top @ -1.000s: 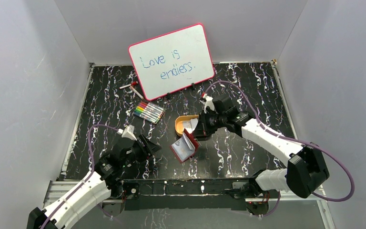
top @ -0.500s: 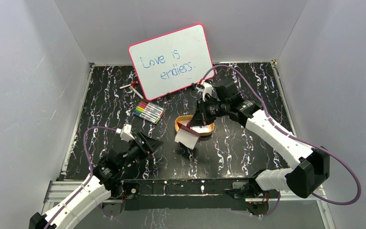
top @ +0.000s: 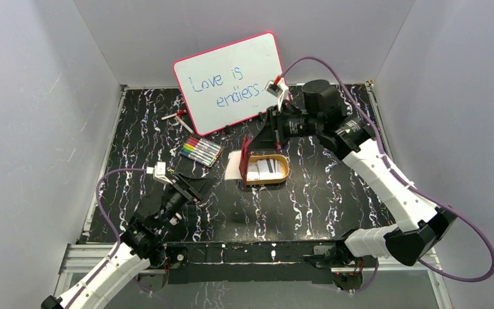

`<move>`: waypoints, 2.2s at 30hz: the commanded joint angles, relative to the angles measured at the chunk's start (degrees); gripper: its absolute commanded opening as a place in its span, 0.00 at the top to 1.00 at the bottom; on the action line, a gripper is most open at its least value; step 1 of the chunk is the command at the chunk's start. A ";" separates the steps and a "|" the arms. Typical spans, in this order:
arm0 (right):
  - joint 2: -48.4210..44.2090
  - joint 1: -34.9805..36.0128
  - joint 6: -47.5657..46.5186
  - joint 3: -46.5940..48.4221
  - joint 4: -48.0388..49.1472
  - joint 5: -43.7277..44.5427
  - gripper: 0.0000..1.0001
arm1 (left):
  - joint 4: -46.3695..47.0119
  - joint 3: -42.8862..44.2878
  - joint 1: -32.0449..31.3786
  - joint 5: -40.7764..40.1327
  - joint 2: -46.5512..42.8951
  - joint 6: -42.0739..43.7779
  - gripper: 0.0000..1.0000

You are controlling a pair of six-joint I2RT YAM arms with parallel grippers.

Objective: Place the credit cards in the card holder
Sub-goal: Pick up the card holder from the center of the board, then place the card holder at the center of the board.

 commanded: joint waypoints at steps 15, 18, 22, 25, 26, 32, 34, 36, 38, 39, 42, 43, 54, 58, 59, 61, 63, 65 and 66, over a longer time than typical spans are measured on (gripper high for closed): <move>3.23 2.19 9.49 20.84 14.81 -14.00 1.00 | 54.83 -0.10 -0.11 8.33 19.34 -6.73 0.03; 4.02 2.21 12.07 22.34 18.62 -14.88 1.00 | 64.72 0.60 -0.06 9.60 25.39 -10.48 0.03; 4.25 2.29 16.19 22.80 24.93 -16.40 1.00 | 72.95 3.65 -0.06 13.35 32.21 -12.26 0.03; 4.38 2.40 17.71 23.34 26.79 -16.83 1.00 | 78.66 5.81 -0.08 15.13 36.59 -13.82 0.02; 4.36 2.48 17.79 23.36 26.94 -16.86 1.00 | 80.40 6.42 -0.07 15.53 37.92 -14.47 0.02; 2.76 2.47 19.01 19.90 29.83 -16.82 1.00 | 88.89 10.37 -0.17 17.81 46.00 -20.05 0.02; 2.23 2.46 18.27 18.66 29.48 -16.11 1.00 | 89.03 11.45 -0.16 18.66 47.17 -20.04 0.03; 1.23 2.49 14.77 17.36 24.52 -13.92 1.00 | 88.94 9.45 0.01 17.11 45.54 -18.84 0.04; -0.90 2.51 11.94 13.22 21.80 -11.29 1.00 | 87.80 4.90 0.27 14.76 41.44 -16.96 0.04; -2.33 2.45 11.12 9.36 21.29 -9.90 1.00 | 85.96 0.72 0.38 12.77 38.30 -16.15 0.04; -6.02 3.01 7.63 2.55 17.60 -5.66 1.00 | 73.59 -8.77 0.66 7.48 23.49 -13.97 0.04; -6.83 3.76 6.52 0.58 16.31 -3.52 1.00 | 67.93 -11.38 0.74 6.15 17.00 -13.26 0.04; -9.35 19.18 14.58 -25.28 36.23 11.48 1.00 | -15.46 15.76 0.91 -4.54 -7.17 11.94 0.05; -8.28 21.84 17.79 -31.58 42.48 13.29 1.00 | -23.58 20.58 0.89 -11.83 -11.43 14.00 0.03; -9.07 21.83 18.40 -33.81 43.27 13.99 1.00 | -25.06 21.19 0.90 -12.08 -11.84 14.00 0.02; -11.32 21.83 18.99 -39.15 42.47 17.20 1.00 | -27.44 21.97 0.87 -10.71 -11.19 14.07 0.02; -13.76 21.43 19.22 -43.63 39.63 20.11 1.00 | -29.80 22.34 0.87 -8.91 -9.16 12.55 0.02; -15.96 20.84 19.93 -48.21 37.71 21.80 1.00 | -30.22 21.99 0.87 -6.34 -6.65 11.48 0.02; -17.05 20.57 20.23 -50.59 36.84 22.65 1.00 | -30.11 21.69 0.89 -5.17 -5.33 10.98 0.02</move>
